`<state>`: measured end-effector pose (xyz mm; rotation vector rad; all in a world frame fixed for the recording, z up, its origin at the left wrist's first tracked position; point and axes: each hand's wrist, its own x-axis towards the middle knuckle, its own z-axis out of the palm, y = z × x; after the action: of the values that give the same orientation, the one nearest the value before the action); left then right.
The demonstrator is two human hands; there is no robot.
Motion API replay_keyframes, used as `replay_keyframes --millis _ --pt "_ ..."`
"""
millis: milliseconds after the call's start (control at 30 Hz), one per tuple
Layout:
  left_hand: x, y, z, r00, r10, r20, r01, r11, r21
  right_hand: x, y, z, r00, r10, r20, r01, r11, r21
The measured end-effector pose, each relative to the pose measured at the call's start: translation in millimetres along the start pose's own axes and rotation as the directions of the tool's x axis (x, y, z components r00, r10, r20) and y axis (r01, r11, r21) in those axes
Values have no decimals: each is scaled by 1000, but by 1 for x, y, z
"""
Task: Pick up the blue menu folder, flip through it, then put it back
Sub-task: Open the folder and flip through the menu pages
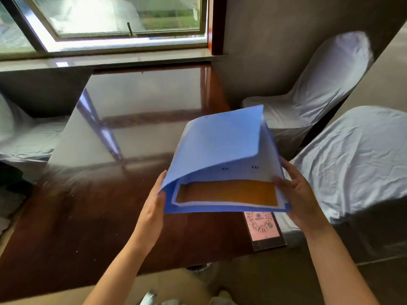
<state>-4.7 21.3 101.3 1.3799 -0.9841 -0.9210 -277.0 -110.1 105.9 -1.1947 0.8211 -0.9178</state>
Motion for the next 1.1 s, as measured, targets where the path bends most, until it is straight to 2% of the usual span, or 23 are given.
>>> replay_keyframes --millis 67,133,200,300,367,467,567,633,733,967,1100 --pt "-1 -3 6 997 -63 -36 53 971 -234 -4 1 -10 1000 1 -5 -1 1000 -9" --pt "3 -1 9 993 -98 -61 70 932 -356 -7 1 -16 1000 -16 -19 17 1000 1" --pt "11 8 8 994 -91 -59 63 928 -367 -6 1 -20 997 -48 -57 49 999 23" --pt "17 21 4 997 -75 -31 63 956 -286 -4 -2 -25 989 -85 -117 88 996 23" --pt "16 21 4 994 -109 2 105 951 -291 -3 -4 -27 988 -89 -130 91 996 14" --pt "13 11 4 967 -255 -1 234 888 -395 -3 -3 -31 990 -53 -128 52 999 -9" --pt "12 3 3 928 -371 -29 296 784 -546 -6 -8 -39 997 52 -51 -55 996 -70" --pt "10 2 1 930 -366 -40 279 772 -571 -8 -12 -42 994 107 22 -105 989 -102" --pt "8 -3 1 927 -371 -58 282 789 -545 -7 -15 -40 994 101 33 -95 986 -140" --pt "6 -10 11 957 -280 -73 190 800 -569 -3 -14 -29 997 12 -70 -29 968 -248" --pt "5 -15 18 934 -353 -51 249 750 -613 3 -15 -22 982 -19 -188 -56 922 -383"
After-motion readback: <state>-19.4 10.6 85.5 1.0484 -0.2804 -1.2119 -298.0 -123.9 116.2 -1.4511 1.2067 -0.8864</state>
